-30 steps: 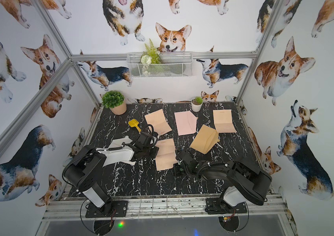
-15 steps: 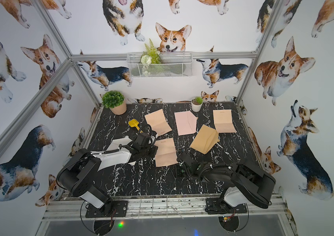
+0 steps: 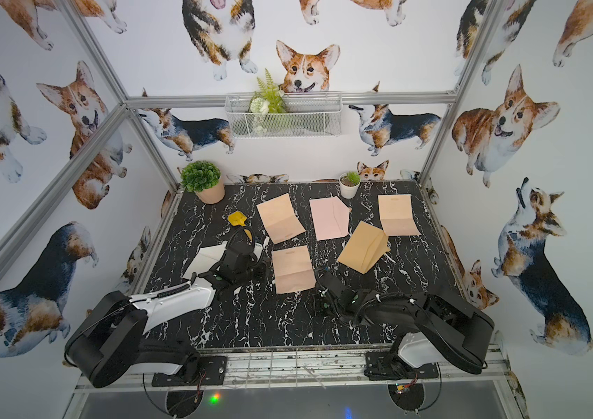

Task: Take the letter paper out of the envelope
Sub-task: Adjust the letter paper at the center of the board, then reset both arms

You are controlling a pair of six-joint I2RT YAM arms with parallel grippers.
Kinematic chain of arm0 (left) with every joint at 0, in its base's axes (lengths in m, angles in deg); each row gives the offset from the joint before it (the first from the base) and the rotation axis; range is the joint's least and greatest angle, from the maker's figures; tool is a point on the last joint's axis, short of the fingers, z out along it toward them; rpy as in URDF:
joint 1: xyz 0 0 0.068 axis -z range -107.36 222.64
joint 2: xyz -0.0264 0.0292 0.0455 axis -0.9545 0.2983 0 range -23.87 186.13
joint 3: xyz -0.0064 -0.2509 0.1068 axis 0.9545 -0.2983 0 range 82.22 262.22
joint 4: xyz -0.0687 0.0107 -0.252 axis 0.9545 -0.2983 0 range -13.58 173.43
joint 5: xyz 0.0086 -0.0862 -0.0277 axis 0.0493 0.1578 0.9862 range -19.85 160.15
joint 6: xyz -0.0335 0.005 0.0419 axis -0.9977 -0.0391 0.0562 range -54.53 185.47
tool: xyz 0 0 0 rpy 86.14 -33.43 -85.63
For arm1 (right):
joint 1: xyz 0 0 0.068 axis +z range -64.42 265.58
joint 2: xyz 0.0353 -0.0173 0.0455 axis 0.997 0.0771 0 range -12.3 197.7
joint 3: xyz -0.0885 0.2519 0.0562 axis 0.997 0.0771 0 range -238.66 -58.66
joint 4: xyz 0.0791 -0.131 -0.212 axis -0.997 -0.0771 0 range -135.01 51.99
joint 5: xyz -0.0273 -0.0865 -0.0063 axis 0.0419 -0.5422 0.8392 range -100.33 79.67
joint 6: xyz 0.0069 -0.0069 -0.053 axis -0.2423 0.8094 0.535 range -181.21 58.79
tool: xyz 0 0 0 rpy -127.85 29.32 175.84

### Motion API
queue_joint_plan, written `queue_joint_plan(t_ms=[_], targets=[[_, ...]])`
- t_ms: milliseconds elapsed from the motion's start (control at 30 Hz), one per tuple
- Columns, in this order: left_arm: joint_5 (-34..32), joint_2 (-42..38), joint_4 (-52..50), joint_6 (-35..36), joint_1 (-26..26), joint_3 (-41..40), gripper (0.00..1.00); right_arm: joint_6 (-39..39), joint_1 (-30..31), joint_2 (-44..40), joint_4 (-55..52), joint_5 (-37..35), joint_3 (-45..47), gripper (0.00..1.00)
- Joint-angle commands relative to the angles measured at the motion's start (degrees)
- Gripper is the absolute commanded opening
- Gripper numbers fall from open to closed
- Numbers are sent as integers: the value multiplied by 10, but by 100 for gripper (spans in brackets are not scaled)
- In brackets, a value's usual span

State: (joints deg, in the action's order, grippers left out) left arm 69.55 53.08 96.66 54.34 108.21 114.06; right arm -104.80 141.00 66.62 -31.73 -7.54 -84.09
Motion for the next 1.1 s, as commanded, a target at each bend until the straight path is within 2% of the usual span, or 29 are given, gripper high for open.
queue_joint_plan(t_ms=[0, 100, 300, 433, 533, 600, 700, 800, 900, 967, 1067], targets=[[-32, -41, 35, 8, -6, -18, 22, -3, 0, 10, -31, -7, -11, 0], [-37, -73, 31, 8, -17, -28, 36, 9, 0, 3, -39, -9, -21, 0], [-50, -146, 35, -2, -52, -65, 54, 88, -1, -51, -117, -82, -67, 14], [-73, -189, 28, -9, -80, -85, 65, 163, -36, -111, -156, -122, -106, 37], [-95, -212, 24, -17, -103, -99, 72, 217, -125, -171, -170, -93, -132, 60], [-115, -224, 22, -20, -114, -108, 74, 242, -204, -210, -174, -90, -147, 79], [-140, -245, 22, -25, -128, -121, 77, 271, -327, -251, -136, -51, -147, 90], [-156, -272, 23, -30, -135, -135, 81, 308, -445, -248, -131, -38, -159, 94], [-176, -300, 24, -23, -137, -147, 81, 304, -551, -218, -131, -8, -163, 95], [-193, -315, 27, -21, -136, -156, 82, 294, -593, -190, -84, 15, -137, 95], [-208, -331, 30, -18, -137, -165, 82, 305, -605, -124, -5, -31, -94, 94]])
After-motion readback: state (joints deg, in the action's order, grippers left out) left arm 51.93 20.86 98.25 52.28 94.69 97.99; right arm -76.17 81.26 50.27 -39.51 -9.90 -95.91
